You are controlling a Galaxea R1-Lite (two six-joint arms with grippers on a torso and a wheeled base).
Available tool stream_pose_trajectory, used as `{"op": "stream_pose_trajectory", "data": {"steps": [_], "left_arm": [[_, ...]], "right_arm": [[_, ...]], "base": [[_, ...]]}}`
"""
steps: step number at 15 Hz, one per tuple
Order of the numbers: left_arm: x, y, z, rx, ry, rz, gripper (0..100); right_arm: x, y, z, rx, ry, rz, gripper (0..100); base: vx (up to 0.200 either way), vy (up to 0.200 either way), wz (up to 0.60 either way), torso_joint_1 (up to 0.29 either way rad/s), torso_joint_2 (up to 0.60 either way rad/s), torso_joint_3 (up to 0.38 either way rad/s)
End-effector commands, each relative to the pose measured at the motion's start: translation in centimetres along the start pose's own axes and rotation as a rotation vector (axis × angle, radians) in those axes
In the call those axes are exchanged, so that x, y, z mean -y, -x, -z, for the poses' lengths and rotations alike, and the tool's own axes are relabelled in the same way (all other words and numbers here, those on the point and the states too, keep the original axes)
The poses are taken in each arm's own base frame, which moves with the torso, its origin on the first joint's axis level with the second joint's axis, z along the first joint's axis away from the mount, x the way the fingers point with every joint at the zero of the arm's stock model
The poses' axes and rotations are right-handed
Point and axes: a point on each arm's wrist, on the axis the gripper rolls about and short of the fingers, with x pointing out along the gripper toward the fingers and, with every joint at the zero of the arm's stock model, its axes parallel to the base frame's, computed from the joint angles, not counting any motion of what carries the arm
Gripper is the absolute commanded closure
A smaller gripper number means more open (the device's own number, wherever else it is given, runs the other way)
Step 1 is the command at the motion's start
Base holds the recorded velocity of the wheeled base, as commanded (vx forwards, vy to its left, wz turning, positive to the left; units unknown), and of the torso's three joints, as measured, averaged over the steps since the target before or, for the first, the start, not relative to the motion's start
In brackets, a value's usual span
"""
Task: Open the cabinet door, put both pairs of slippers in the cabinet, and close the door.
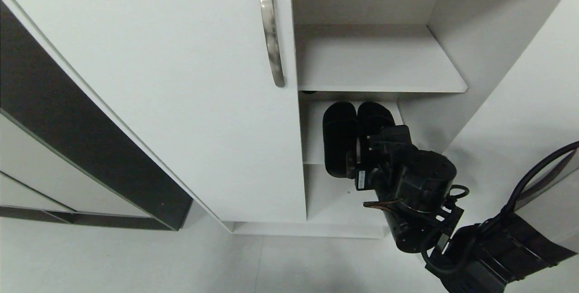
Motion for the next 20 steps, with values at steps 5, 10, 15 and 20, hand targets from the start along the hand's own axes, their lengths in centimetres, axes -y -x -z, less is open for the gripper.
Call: {"op": "stream_pose_trajectory", "data": {"steps": [5,10,15,20], "left_arm": [[0.00,-0.01,-0.02,0.000,0.003,0.000,100],[0.00,-0.01,-0.02,0.000,0.004,0.000,100],[0.00,-0.01,-0.02,0.000,0.004,0.000,100],[0.00,-0.01,-0.02,0.000,0.004,0.000,100]], "right_arm": [[-0.14,0.33,0.01,-0.002,0.002,-0.009,0],[0.02,0.42,0.07,-0.004,0.003,-0.008,0],[0.11,0.53,0.13,-0.002,0.002,-0.009,0],[0.17,0.61,0.29,-0.007,0.005,-0.013,0]], "base": [[-0.200,0.000,0.00,0.001,0.00,0.005],[-0.080,0.000,0.00,0.000,0.00,0.000],[0.000,0.000,0.00,0.000,0.00,0.000],[0.000,0.000,0.00,0.000,0.00,0.089]]}}
